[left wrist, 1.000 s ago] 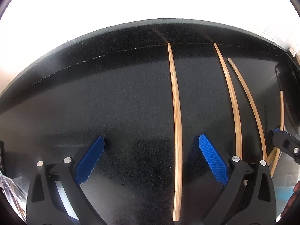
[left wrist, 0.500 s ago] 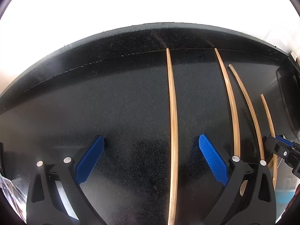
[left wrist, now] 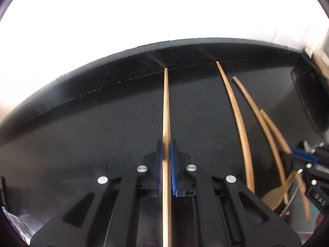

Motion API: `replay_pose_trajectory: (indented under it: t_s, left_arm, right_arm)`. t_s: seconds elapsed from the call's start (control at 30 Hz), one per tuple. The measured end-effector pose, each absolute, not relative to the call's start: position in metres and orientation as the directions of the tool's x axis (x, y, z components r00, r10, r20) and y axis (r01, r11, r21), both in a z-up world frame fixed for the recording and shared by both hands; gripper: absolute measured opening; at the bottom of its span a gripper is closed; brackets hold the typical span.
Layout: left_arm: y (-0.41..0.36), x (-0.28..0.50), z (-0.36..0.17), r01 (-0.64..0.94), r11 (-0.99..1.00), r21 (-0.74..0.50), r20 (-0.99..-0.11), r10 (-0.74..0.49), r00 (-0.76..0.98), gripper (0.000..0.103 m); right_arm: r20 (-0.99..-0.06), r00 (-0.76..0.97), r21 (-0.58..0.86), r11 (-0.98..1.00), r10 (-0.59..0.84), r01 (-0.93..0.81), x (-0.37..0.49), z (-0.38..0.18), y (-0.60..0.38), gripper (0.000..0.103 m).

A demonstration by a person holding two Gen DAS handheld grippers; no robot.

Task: Organize utensils
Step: 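Close left tool on a chopstick while right tool closes on a chopstick, then carry both chopsticks over the clear container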

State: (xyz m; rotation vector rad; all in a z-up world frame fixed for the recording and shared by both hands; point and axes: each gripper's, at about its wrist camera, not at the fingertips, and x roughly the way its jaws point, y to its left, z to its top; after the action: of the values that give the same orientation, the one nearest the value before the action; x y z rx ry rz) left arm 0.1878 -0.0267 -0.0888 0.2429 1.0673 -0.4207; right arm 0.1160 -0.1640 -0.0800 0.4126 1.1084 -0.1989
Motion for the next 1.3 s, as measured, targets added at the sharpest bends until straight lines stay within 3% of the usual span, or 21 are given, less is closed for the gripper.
replay_pose_trajectory:
  t_s: [0.1,0.37,0.57,0.77,1.3]
  left_arm:
    - [-0.013,0.187,-0.073,0.408,0.911,-0.056,-0.87,-0.245,0.428,0.006]
    - [-0.002,0.151,-0.037,0.456,0.889,-0.035,-0.85,-0.267,0.454,0.006]
    - [0.022,0.128,-0.019,0.475,0.88,0.031,-0.835,-0.239,0.497,0.006]
    - [0.064,0.096,0.0,0.413,0.909,0.05,-0.806,-0.207,0.554,0.006]
    - [0.276,0.04,0.025,0.255,0.967,0.017,-0.79,-0.143,0.596,0.006]
  right_arm:
    - [-0.861,0.499,0.325,0.86,0.097,0.394,0.104,-0.062,-0.173,0.007]
    - [-0.744,0.614,0.581,0.71,0.264,0.399,0.07,-0.029,-0.164,0.007]
    - [-0.739,0.612,0.574,0.739,0.282,0.353,0.062,-0.014,-0.116,0.007]
    - [-0.772,0.587,0.455,0.858,0.246,0.239,0.065,0.016,-0.046,0.007]
    - [-0.753,0.568,0.469,0.876,0.332,0.111,0.102,0.031,0.127,0.007]
